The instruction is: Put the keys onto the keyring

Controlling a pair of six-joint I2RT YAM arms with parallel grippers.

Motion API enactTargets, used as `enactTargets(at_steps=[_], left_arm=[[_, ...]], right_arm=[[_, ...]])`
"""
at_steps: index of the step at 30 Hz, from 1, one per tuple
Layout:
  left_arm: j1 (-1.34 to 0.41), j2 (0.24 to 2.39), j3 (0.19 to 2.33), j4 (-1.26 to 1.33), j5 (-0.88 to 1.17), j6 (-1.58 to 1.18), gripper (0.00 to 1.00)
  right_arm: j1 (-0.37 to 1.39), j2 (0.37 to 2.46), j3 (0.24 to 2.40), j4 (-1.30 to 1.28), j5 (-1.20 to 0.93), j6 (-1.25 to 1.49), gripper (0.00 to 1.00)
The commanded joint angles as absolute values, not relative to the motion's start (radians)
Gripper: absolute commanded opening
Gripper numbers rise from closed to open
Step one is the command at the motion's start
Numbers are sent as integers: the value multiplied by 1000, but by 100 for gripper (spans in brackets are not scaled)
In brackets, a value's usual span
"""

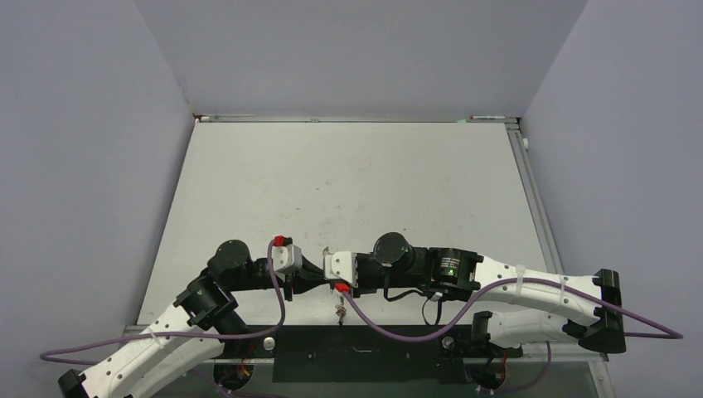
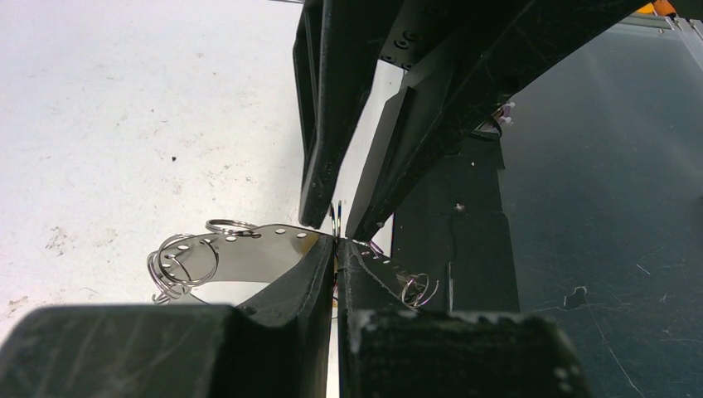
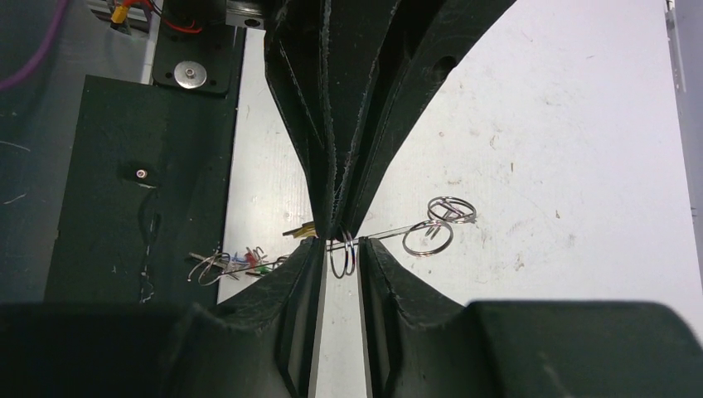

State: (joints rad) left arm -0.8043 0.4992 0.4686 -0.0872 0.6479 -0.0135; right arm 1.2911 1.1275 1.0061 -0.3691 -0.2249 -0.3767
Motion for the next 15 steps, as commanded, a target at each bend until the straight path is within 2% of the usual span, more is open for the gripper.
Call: enactTargets(at_steps=[1, 4, 8, 13, 14, 15], left_arm=[[-810, 496, 518, -40, 658, -8, 0], [-809, 497, 519, -40, 658, -7, 0], [-809, 494, 519, -40, 655, -8, 0], [-810, 487, 520, -42, 637, -7, 0], [-808, 484, 521, -41, 636, -7, 3], [-807, 481, 522, -41, 632, -6, 10]], right_arm=[[1293, 1117, 1020, -332, -233, -381, 19], [1294, 1124, 1022, -339, -233, -382, 11], [1294, 1132, 1019, -343, -231, -379, 6], [1294, 1123, 1009, -327, -227, -381, 5], [1294, 1115, 1000, -312, -227, -382, 5], [1293, 1106, 990, -295, -226, -382, 5]])
